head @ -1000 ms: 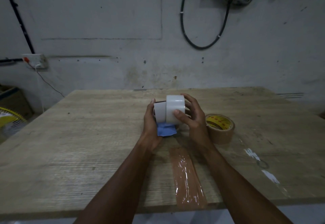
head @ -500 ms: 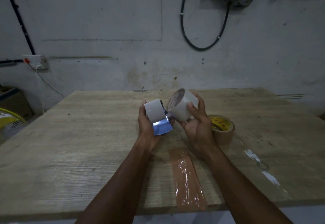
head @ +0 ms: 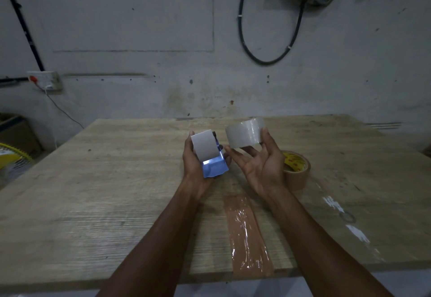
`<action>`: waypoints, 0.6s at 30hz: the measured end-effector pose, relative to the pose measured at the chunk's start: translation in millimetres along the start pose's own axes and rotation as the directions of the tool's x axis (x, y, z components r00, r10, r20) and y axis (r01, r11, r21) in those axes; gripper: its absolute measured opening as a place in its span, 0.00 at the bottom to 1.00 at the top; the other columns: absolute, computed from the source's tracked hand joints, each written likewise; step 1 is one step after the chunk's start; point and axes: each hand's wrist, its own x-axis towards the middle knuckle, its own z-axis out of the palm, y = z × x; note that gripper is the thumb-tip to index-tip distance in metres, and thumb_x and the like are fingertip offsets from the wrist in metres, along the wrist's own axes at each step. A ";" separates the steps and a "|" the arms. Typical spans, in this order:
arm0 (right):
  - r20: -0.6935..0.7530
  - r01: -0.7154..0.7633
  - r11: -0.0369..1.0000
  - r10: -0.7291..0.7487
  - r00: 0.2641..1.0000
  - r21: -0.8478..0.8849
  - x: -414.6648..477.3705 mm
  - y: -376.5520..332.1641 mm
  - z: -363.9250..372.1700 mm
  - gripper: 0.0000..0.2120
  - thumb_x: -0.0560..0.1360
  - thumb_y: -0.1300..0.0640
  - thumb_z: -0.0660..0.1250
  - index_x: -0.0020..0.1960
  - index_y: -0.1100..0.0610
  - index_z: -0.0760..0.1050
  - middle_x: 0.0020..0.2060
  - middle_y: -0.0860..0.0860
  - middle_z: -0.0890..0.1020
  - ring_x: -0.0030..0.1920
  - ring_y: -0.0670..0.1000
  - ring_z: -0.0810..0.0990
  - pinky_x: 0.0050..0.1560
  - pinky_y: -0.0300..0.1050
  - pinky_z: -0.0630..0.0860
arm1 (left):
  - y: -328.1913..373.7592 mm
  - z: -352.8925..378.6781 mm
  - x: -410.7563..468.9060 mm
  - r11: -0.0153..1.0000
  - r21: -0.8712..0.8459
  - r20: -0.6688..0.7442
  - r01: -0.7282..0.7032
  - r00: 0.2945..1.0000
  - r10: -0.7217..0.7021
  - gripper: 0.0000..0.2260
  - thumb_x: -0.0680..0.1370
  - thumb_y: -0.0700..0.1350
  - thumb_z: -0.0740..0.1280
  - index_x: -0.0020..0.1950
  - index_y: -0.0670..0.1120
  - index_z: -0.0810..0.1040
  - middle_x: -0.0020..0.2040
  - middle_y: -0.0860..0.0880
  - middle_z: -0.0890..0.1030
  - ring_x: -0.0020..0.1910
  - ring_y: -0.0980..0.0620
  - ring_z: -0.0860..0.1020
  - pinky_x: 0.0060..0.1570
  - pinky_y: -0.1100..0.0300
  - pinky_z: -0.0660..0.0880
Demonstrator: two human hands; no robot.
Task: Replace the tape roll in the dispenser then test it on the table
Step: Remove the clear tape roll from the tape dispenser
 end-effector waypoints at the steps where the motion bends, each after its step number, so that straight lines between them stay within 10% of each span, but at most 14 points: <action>1: -0.016 0.000 1.000 -0.001 1.000 -0.010 0.0 0.2 0.1 0.24 0.76 0.48 0.66 0.68 0.59 0.68 0.62 0.69 0.75 0.59 0.72 0.78 0.60 0.63 0.77 | -0.5 -1.0 0.9 1.000 0.013 -0.013 0.000 1.000 0.000 0.26 0.84 0.58 0.52 0.42 0.43 0.83 0.36 0.45 0.83 0.38 0.49 0.78 0.38 0.59 0.80; 12: -0.073 -0.021 0.999 0.019 0.997 -0.025 2.5 2.4 -2.3 0.23 0.75 0.45 0.68 0.64 0.56 0.70 0.61 0.69 0.76 0.58 0.71 0.80 0.60 0.62 0.78 | -5.1 -4.7 7.8 0.999 0.044 0.004 -0.016 1.000 0.016 0.34 0.84 0.57 0.53 0.27 0.44 0.85 0.30 0.46 0.83 0.26 0.53 0.82 0.29 0.62 0.79; 18: -0.052 -0.008 0.999 0.007 0.999 -0.031 0.0 1.3 0.9 0.21 0.74 0.47 0.68 0.62 0.57 0.71 0.63 0.68 0.74 0.61 0.71 0.78 0.61 0.62 0.77 | -4.1 -1.9 2.6 0.991 0.133 0.010 0.015 1.000 -0.016 0.24 0.81 0.59 0.60 0.41 0.43 0.83 0.35 0.43 0.83 0.30 0.49 0.82 0.34 0.59 0.81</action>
